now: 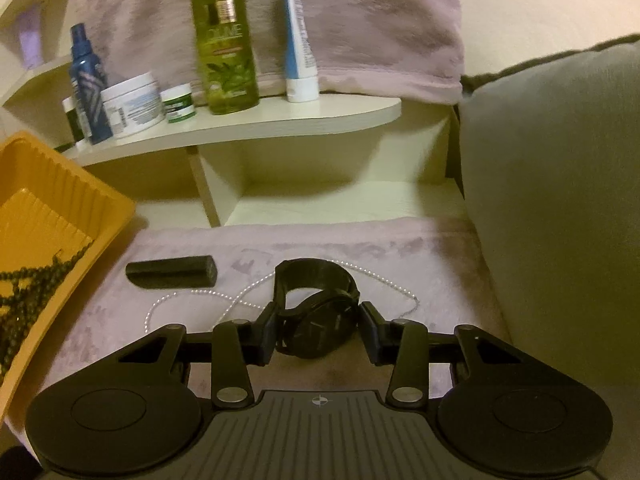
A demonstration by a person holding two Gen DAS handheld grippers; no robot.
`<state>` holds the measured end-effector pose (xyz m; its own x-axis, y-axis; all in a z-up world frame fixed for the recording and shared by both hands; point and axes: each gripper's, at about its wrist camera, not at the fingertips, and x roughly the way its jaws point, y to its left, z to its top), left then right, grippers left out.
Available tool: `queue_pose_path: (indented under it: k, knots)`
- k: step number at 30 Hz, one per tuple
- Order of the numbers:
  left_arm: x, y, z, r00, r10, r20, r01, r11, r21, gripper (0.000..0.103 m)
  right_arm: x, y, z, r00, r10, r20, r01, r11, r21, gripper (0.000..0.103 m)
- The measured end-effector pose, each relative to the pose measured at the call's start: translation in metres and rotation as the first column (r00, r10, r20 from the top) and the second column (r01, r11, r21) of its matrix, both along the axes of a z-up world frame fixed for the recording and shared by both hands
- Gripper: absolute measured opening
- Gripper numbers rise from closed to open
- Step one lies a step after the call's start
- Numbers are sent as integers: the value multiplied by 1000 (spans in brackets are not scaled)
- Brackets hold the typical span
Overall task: Organize jewelry
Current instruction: 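Close the right tool on the black watch strap, then carry the black watch into the orange tray and open the right tool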
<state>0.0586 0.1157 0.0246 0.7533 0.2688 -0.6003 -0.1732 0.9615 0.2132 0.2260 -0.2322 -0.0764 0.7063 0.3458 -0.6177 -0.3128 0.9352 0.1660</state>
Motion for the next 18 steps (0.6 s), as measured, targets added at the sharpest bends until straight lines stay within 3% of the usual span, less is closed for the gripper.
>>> queue_pose_path:
  k: [8,18]
  knots:
    - [0,0,1,1000,1,0,-1,1000,-1,5,-21,10,5,998,26,54,-23,998,-64,42]
    - [0,0,1,1000,1,0,-1,1000,-1,5,-36,16,28,993,51,103,-47,998,-36,42]
